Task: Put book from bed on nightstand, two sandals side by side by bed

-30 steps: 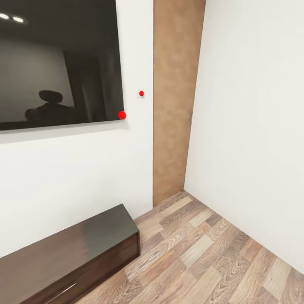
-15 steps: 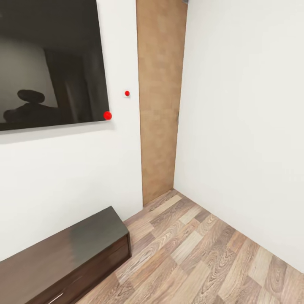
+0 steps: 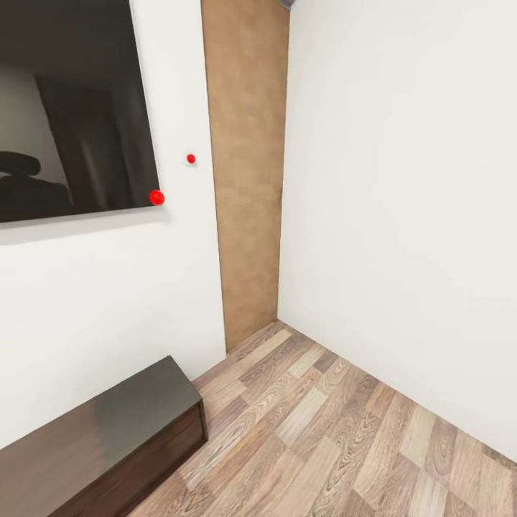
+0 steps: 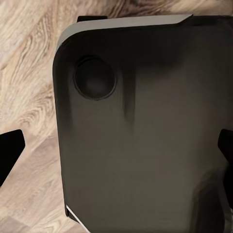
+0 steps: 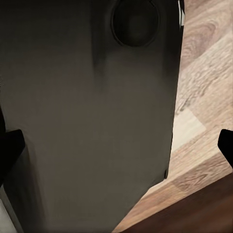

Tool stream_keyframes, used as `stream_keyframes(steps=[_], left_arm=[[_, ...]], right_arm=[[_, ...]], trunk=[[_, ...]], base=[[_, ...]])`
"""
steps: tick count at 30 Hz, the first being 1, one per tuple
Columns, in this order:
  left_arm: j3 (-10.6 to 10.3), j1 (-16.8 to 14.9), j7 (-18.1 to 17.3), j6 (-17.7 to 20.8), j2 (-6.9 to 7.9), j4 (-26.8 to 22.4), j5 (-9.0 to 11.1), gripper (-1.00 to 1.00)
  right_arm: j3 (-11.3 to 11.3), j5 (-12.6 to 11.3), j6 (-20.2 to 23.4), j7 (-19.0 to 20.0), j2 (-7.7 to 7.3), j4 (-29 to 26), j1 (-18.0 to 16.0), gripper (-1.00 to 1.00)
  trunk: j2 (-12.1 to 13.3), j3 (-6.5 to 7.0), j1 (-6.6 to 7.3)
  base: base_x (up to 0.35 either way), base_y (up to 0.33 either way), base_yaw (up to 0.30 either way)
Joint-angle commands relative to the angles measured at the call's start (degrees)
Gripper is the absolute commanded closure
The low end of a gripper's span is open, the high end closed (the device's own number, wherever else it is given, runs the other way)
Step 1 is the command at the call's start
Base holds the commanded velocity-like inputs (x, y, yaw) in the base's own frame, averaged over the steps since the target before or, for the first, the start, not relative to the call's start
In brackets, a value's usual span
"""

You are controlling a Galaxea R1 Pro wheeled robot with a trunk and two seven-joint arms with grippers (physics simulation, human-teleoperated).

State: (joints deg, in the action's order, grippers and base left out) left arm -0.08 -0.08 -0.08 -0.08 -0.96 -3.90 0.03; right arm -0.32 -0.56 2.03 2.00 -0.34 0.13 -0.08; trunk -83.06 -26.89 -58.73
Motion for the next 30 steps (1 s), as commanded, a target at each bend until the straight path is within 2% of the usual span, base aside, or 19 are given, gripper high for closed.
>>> stream_keyframes(steps=[1,30], left_arm=[[-0.01,-0.01,-0.01,-0.07,0.00,-0.02,-0.01,-1.00],[-0.01,-0.01,-0.01,-1.92,0.08,0.03,-0.20,-1.00]], right_arm=[[-0.03,-0.06,0.17,0.19,-0.02,-0.07,-0.01,-1.00],[-0.03,-0.06,-0.10,0.19,-0.01,-0.04,0.00,-1.00]], trunk=[[-0.02,-0.04,0.00],[-0.02,-0.04,0.00]], base=[[0.000,0.000,-0.195],[0.000,0.000,-0.188]])
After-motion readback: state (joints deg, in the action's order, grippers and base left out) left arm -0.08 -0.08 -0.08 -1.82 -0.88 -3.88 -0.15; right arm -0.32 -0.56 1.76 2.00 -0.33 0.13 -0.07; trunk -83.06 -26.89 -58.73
